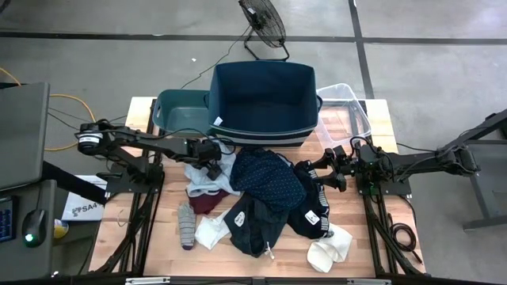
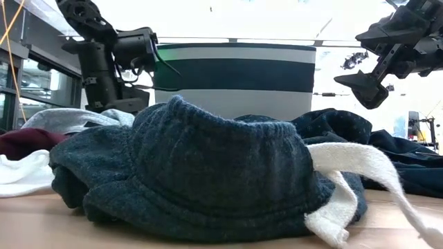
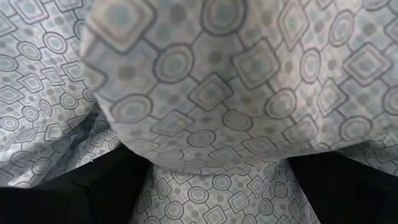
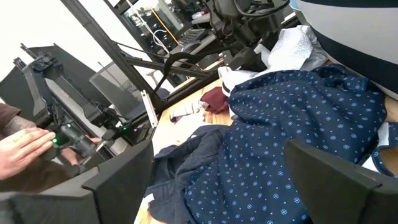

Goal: Pick & Place Cloths
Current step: Put the white patterned shirt into the blue bin

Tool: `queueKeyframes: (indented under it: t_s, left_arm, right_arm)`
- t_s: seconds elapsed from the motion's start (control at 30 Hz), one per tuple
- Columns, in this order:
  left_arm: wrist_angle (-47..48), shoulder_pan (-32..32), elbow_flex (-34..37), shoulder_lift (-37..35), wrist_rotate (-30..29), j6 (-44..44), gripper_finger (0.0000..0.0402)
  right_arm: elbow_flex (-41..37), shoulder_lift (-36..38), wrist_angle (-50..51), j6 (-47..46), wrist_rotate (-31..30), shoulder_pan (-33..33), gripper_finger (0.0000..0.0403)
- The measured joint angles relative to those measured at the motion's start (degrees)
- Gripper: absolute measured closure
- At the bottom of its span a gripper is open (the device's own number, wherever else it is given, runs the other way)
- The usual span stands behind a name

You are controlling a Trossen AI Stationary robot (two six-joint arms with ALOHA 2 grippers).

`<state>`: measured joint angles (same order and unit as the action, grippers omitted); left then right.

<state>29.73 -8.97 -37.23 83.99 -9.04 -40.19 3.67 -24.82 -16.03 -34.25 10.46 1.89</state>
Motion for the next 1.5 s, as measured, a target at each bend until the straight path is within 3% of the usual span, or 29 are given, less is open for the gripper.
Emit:
queueKeyframes:
  t_s: [0.2,0.33,1.07,1.27,1.5]
  left_arm:
    - [0.0,0.0,0.0,0.2,0.2,-2.4,0.0027]
    - [0.5,0.0,0.1,0.3,0.8,-3.6,0.0052]
    - [0.0,0.2,0.2,0.4,3.3,-5.5,0.033]
    - [0.0,0.7,0.2,0.3,4.3,-5.0,0.033]
    - [4.5,0.7,-2.2,-4.7,8.8,-2.8,0.0331]
  right_arm:
    - [0.0,0.0,0.0,0.0,0.0,0.0,0.005]
    - [0.0,0.0,0.0,0.0,0.0,0.0,0.005]
    - [0.0,0.0,0.0,0.0,0.0,0.0,0.005]
    - [0.0,0.0,0.0,0.0,0.0,0.0,0.005]
    - [0.0,0.0,0.0,0.0,0.0,0.0,0.005]
